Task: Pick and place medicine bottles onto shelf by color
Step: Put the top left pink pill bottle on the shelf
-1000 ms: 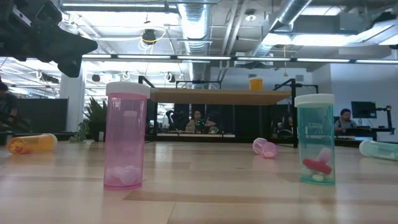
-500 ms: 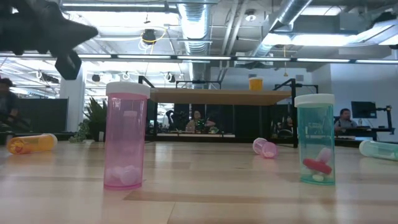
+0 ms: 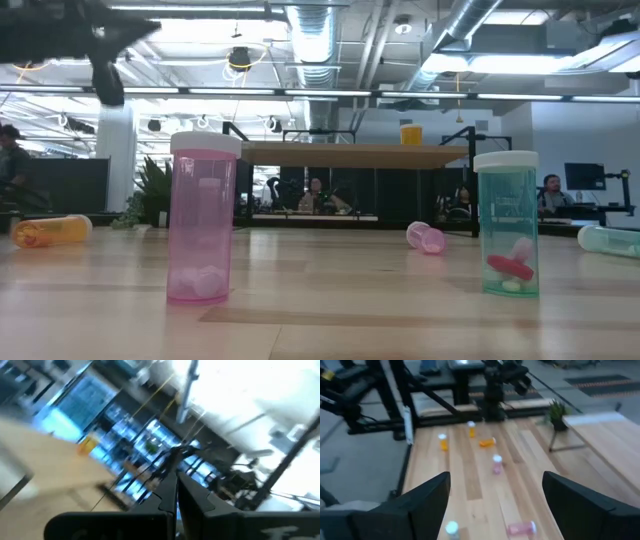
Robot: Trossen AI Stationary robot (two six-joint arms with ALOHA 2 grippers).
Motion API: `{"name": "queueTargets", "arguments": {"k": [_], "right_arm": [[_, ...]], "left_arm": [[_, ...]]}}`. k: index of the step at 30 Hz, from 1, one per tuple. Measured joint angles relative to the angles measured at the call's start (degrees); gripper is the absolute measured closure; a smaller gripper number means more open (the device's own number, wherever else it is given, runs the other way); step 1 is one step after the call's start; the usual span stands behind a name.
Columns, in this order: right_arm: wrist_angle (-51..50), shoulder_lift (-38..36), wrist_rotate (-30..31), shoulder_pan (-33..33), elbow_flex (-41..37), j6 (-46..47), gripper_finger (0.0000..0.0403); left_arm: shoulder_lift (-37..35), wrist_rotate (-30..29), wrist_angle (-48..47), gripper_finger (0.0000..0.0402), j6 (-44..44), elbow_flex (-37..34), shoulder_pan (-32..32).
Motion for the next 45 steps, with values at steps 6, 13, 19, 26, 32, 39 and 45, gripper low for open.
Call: {"name": "queueTargets", "arguments": {"k": [6, 13, 19, 26, 32, 39, 45], "right_arm": [[8.2, 0.3, -10.2, -4.9, 0.0, -8.8, 0.0072], [15.9, 0.7, -23.5, -12.9, 0.0, -19.0, 0.0072], [15.6, 0.5, -25.9, -16.1, -0.9, -21.2, 0.0072], [18.7, 0.5, -27.6, -17.4, -10.8, -16.1, 0.0072], [25.4, -1.5, -27.8, -18.0, -20.8, -12.5, 0.0072], [41.9, -8.0, -30.4, -21.0, -33.3, -15.8, 0.0072], [48.8, -14.2, -32.5, -26.6, -41.2, -17.3, 0.0072]], "left_arm": [[6.9, 9.1, -9.1, 0.0401, 3.5, 9.1, 0.0], [26.0, 13.3, -24.2, 0.0401, 11.0, 26.5, 0.0], [39.5, 18.5, -39.9, 0.0401, 16.8, 40.4, 0.0], [50.2, 22.4, -42.9, 0.0380, 18.2, 44.2, 0.0], [57.2, 19.2, -42.9, 0.0312, 18.7, 44.2, 0.0], [65.3, 23.1, -44.1, 0.0238, 18.7, 44.2, 0.0], [69.9, 24.6, -44.4, 0.0209, 18.8, 44.2, 0.0]]}}
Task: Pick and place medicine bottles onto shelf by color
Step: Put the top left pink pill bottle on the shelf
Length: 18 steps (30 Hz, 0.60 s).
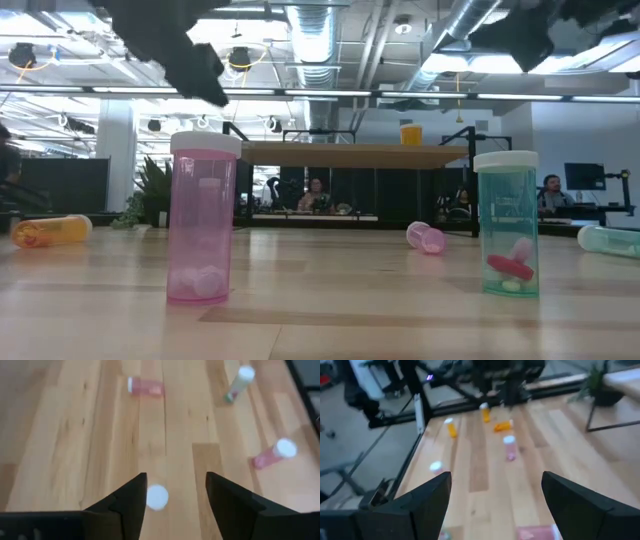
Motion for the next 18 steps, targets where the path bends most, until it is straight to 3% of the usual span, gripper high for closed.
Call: {"name": "queueTargets", "arguments": {"k": [5, 18], "right_arm": [[6.2, -1.8, -1.9, -3.4, -3.1, -4.4, 0.0072], [6.6, -1.0, -1.9, -3.9, -3.2, -6.8, 0.0072]], "left_arm": [[3.8, -1.6, 0.5, 0.0203, 0.7, 0.0, 0.0], [11.6, -0.8, 0.3, 0.0203, 1.6, 0.0, 0.0]]}}
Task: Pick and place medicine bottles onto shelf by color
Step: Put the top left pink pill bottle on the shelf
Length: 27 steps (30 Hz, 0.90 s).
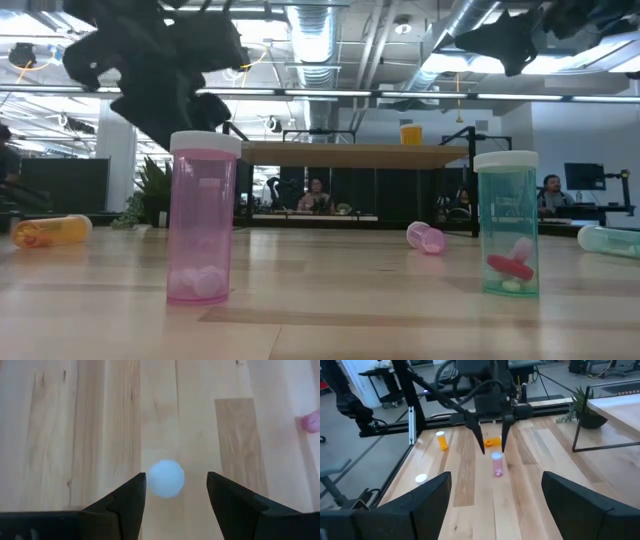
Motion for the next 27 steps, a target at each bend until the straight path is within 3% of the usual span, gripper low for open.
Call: {"name": "queueTargets", "arguments": {"k": [11, 27], "right_arm": [[-0.2, 0.0, 0.2, 0.0, 0.0, 0.4, 0.0072], [-0.1, 0.0, 0.2, 0.0, 0.0, 1.0, 0.0072]], "left_arm": [[1.4, -4.7, -0.1, 0.0203, 0.0, -0.3, 0.0], [1.4, -2.4, 0.3, 0.0203, 0.6, -0.3, 0.0]]}}
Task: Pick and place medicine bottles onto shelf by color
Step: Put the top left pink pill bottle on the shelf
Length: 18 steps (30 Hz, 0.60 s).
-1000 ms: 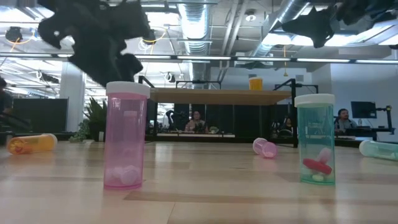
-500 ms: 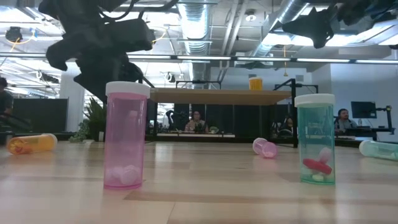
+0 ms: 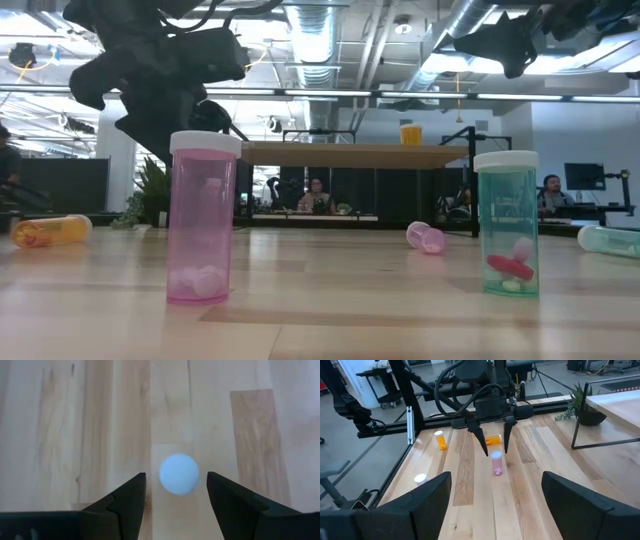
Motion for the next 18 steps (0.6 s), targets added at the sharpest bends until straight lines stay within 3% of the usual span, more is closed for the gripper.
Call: {"name": "queueTargets", "arguments": {"k": [18], "right_arm": [[0.1, 0.0, 0.0, 0.0, 0.0, 0.3, 0.0072]], "left_arm": [[0.0, 1.1, 0.4, 0.0205, 0.4, 0.0, 0.0]]}}
